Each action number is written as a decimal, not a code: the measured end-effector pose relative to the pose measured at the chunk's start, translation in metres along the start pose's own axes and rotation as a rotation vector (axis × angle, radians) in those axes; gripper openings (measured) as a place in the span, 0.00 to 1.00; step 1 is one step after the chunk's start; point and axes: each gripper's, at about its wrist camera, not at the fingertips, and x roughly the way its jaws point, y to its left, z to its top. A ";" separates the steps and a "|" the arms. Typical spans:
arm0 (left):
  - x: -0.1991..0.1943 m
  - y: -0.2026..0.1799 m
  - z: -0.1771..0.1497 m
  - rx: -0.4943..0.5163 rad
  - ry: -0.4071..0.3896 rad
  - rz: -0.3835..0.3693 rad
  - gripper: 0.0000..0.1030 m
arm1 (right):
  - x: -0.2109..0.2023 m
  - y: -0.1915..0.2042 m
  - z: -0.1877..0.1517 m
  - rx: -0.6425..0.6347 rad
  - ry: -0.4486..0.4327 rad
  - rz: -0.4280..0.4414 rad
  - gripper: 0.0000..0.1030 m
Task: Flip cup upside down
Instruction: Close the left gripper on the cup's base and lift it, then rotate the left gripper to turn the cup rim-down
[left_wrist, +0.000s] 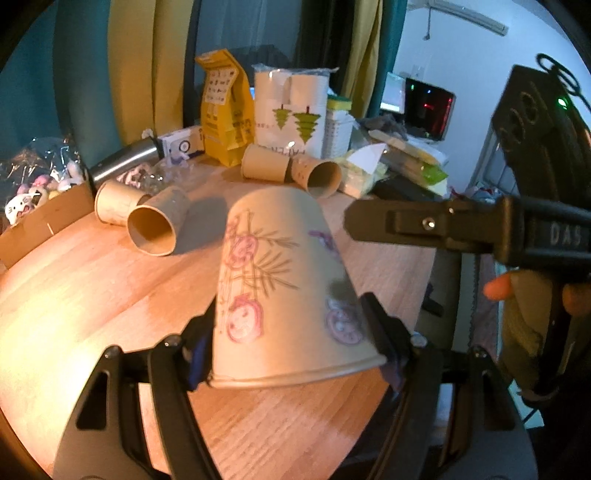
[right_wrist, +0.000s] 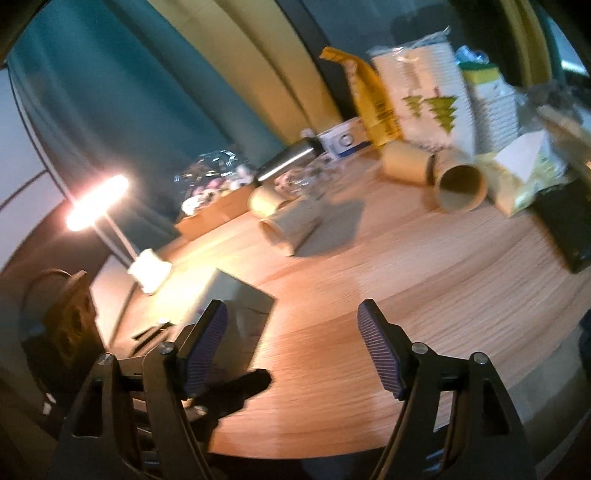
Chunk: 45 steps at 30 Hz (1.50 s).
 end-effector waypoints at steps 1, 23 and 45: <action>-0.001 -0.001 -0.001 0.003 -0.006 -0.001 0.70 | 0.000 0.001 0.000 0.008 0.009 0.024 0.74; -0.039 -0.017 -0.017 0.117 -0.152 -0.069 0.70 | 0.025 0.009 -0.004 0.204 0.151 0.368 0.74; -0.036 -0.017 -0.016 0.125 -0.143 -0.090 0.70 | 0.035 0.016 -0.004 0.184 0.166 0.407 0.60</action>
